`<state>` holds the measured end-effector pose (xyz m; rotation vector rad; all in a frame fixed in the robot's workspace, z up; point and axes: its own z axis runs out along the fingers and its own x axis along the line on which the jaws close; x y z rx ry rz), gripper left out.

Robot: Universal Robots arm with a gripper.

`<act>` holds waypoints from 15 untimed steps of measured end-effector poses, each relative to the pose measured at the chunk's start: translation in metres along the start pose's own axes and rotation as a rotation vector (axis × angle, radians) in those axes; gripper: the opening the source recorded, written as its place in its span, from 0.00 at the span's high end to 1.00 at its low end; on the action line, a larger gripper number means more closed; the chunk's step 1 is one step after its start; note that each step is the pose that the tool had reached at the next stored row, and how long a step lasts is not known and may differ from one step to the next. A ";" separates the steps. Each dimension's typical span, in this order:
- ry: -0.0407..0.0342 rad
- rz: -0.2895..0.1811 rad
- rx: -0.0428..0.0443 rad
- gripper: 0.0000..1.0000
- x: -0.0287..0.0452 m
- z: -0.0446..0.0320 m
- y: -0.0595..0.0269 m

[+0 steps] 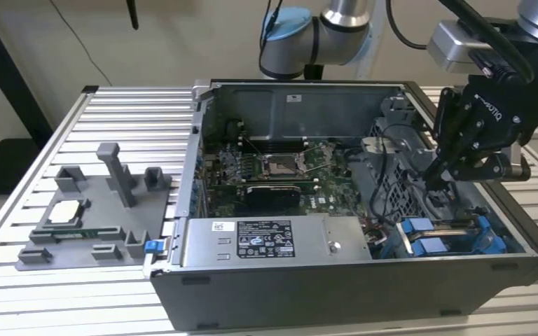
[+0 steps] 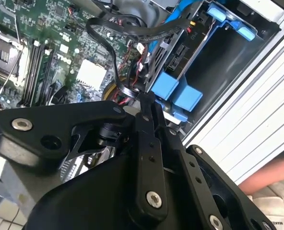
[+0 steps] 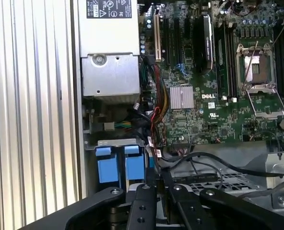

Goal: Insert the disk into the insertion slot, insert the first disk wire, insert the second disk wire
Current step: 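Insert the second disk wire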

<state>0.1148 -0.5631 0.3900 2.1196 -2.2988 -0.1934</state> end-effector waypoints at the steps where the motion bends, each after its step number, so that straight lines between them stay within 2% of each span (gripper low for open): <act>1: 0.0001 0.000 0.0001 1.00 0.0000 0.0000 0.0000; 6: 0.0013 0.000 0.0016 1.00 0.0001 0.0015 -0.0002; 11: 0.0071 0.000 0.0158 1.00 0.0005 0.0064 -0.0015; 15: 0.0079 -0.001 0.0241 1.00 0.0007 0.0110 -0.0043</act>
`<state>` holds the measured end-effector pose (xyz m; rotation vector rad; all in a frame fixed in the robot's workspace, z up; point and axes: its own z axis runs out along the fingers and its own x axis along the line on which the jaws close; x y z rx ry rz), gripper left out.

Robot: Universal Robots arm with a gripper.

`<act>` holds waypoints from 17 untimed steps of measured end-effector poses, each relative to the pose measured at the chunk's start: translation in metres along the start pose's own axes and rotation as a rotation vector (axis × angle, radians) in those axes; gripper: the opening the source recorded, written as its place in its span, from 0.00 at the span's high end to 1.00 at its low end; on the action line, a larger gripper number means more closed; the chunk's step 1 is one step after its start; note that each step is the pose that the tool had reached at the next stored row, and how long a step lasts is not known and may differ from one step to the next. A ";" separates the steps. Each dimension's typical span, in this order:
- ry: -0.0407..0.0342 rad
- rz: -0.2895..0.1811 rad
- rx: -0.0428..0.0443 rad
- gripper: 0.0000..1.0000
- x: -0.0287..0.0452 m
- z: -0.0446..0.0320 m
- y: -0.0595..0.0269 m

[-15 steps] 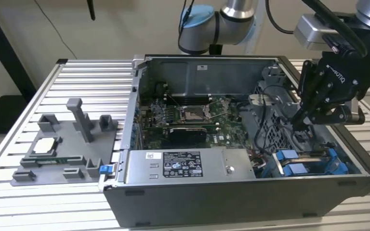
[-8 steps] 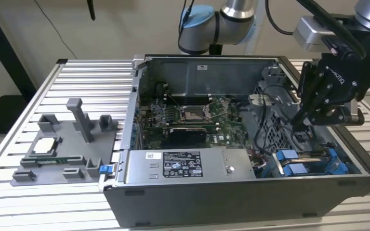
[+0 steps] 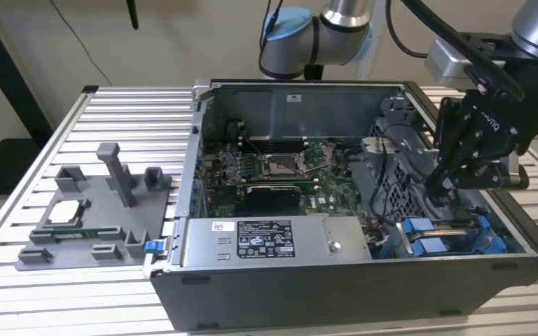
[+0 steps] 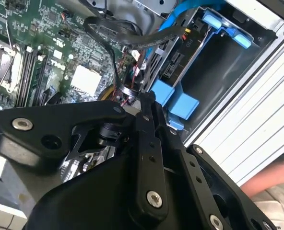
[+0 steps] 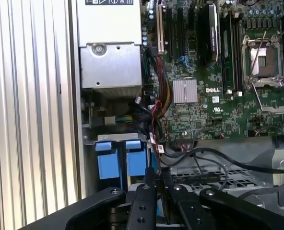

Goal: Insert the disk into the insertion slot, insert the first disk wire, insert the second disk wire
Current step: 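Insert the second disk wire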

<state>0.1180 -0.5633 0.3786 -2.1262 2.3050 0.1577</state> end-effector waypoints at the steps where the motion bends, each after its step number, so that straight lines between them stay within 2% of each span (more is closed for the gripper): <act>1: -0.0001 0.000 0.0012 1.00 0.0001 0.0012 -0.0008; 10: -0.0003 -0.001 0.0065 1.00 0.0023 0.0119 -0.0096; 17: -0.0003 -0.001 0.0069 1.00 0.0033 0.0167 -0.0118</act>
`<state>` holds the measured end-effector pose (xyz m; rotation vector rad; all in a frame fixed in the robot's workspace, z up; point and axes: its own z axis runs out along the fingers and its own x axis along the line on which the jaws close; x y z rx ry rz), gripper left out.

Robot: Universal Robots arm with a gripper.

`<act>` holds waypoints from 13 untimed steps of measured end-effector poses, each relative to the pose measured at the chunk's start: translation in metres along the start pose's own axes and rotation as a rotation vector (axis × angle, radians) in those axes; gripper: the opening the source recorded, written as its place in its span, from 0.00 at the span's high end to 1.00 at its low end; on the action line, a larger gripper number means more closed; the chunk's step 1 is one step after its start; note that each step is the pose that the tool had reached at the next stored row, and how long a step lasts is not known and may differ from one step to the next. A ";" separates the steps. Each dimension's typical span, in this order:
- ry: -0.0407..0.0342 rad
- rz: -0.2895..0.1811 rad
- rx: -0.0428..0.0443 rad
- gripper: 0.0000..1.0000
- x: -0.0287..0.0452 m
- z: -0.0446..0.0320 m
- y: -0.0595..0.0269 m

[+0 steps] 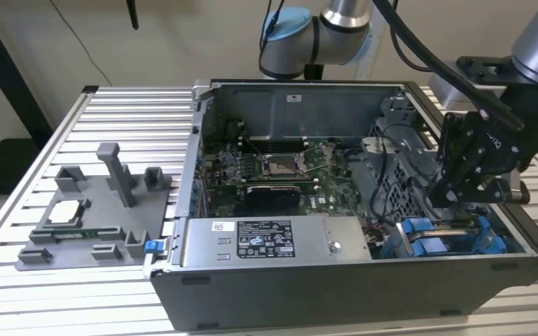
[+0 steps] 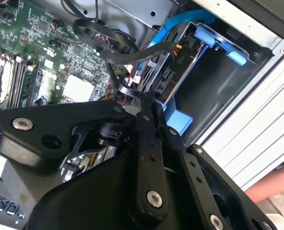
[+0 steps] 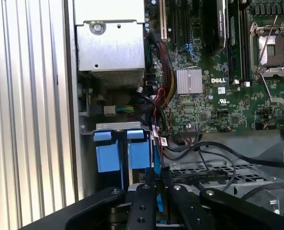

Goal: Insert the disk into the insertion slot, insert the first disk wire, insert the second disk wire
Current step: 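Insert the second disk wire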

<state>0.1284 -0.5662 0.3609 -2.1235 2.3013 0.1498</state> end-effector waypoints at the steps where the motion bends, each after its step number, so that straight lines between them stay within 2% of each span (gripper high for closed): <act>1: 0.0001 0.000 0.0000 1.00 0.0001 0.0005 -0.0001; 13: 0.0000 0.000 0.0000 1.00 0.0027 0.0030 -0.0052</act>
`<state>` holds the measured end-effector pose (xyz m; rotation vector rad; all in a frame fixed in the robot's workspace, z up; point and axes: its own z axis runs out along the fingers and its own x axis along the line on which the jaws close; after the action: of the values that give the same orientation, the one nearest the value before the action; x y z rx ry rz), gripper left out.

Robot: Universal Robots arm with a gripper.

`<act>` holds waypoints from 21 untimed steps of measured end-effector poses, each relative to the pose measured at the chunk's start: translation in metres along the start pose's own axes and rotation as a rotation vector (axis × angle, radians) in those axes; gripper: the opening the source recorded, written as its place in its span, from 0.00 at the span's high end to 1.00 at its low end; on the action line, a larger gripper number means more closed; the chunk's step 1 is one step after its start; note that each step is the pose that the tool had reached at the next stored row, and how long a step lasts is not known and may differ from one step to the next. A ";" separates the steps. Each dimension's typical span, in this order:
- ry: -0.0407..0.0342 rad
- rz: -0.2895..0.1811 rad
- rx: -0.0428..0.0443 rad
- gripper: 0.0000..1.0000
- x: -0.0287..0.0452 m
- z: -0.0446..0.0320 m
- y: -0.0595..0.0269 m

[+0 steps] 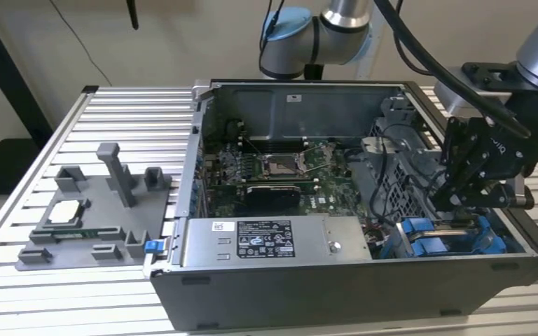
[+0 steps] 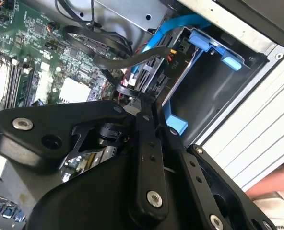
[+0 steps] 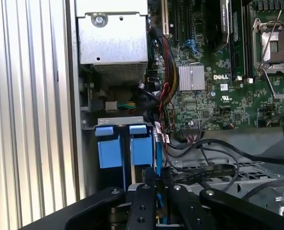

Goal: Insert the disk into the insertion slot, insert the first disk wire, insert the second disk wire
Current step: 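Insert the second disk wire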

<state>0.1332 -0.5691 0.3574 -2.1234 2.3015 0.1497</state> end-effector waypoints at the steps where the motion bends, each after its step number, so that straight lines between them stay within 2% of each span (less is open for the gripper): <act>1: -0.0001 0.000 0.0000 1.00 0.0000 0.0000 0.0000; 9: 0.0001 0.000 0.0007 1.00 0.0034 0.0004 -0.0009; 12: -0.0004 -0.001 0.0052 1.00 0.0058 0.0011 -0.0012; 13: -0.0007 -0.001 0.0089 1.00 0.0063 0.0015 -0.0012; 18: -0.0033 -0.003 0.0445 1.00 0.0079 0.0038 -0.0016; 19: -0.0036 -0.004 0.0488 1.00 0.0080 0.0045 -0.0016; 21: -0.0039 -0.004 0.0520 1.00 0.0081 0.0059 -0.0018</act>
<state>0.1339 -0.5768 0.3508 -2.1014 2.2726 0.0928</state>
